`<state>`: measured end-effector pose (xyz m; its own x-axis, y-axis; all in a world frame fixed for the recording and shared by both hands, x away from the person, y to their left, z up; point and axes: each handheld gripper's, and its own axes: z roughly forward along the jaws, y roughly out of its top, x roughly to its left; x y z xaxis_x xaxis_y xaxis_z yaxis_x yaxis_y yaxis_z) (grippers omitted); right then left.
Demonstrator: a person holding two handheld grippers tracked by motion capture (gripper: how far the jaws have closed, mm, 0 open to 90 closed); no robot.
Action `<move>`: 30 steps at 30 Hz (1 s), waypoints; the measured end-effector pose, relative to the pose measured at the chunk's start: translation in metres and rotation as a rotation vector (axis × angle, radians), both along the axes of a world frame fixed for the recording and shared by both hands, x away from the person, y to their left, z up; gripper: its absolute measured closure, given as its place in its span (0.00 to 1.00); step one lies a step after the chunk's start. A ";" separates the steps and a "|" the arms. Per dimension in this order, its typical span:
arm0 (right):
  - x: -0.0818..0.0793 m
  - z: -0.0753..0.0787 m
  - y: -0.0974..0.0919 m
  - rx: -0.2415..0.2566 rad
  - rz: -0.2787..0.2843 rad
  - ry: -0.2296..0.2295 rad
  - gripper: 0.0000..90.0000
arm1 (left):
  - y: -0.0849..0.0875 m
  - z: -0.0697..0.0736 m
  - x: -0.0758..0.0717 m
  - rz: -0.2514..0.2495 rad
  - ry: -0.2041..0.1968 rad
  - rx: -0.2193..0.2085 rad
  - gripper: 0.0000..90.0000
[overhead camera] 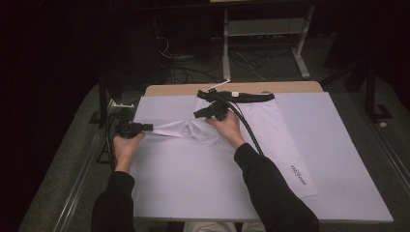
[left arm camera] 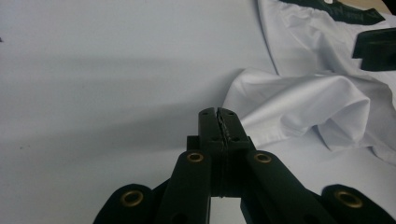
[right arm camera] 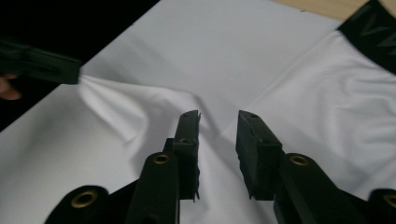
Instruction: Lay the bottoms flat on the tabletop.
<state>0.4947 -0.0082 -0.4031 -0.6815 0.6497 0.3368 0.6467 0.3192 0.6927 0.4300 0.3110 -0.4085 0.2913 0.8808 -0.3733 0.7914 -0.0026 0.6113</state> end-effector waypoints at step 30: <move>-0.019 -0.028 0.011 -0.155 -0.062 -0.020 0.71 | -0.028 0.011 0.010 -0.073 -0.041 0.010 0.99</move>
